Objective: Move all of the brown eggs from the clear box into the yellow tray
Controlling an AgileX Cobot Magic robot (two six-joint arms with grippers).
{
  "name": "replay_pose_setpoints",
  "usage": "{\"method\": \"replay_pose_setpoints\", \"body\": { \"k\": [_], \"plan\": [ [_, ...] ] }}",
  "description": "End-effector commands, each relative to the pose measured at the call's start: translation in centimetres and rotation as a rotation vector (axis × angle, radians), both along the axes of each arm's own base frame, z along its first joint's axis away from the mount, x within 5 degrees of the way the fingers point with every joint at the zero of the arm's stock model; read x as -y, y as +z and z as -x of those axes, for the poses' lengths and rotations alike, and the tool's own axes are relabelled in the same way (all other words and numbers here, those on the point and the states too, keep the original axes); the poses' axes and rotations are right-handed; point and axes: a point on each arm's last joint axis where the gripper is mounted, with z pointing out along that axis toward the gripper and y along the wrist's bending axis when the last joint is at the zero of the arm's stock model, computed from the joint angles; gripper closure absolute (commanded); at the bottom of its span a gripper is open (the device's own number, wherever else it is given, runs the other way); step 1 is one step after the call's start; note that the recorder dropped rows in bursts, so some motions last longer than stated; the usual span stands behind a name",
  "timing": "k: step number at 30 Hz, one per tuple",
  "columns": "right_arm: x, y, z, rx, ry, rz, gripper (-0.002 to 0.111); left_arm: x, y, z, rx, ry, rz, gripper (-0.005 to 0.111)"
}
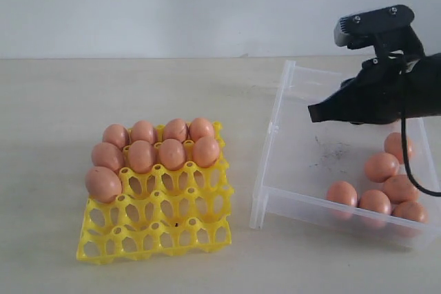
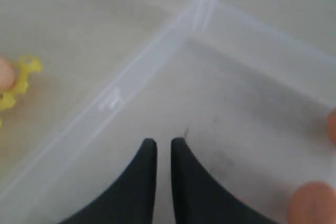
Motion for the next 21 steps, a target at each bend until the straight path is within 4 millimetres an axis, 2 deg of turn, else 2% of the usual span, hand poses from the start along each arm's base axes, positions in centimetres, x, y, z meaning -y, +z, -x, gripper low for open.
{"method": "replay_pose_setpoints", "body": {
  "k": [1,5,10,12,15,18,21],
  "plan": [
    [1.8,0.1,0.3,-0.283,-0.038,-0.031,0.093,0.0,0.0,0.0,0.002,-0.004,0.006,0.103],
    [2.6,-0.3,0.6,-0.389,-0.136,-0.028,0.080,0.0,0.0,0.0,0.002,-0.004,0.006,0.103],
    [4.7,-1.9,1.4,-0.552,-0.357,0.131,0.080,0.0,0.0,0.0,0.002,-0.004,0.006,0.103],
    [5.3,-2.1,1.4,-0.560,-0.463,0.153,0.080,0.0,0.0,0.0,0.002,-0.004,0.006,0.103],
    [4.9,-1.6,0.6,-0.507,-0.520,0.041,0.080,0.0,0.0,0.0,0.002,-0.004,0.006,0.103],
    [3.5,-0.6,-0.7,-0.433,-0.556,-0.201,0.080,0.0,0.0,0.0,0.002,-0.004,0.006,0.103],
    [3.6,-1.4,-0.9,-0.468,-0.601,-0.206,0.080,0.1,0.0,0.0,0.002,-0.010,0.007,0.103]
  ]
}}
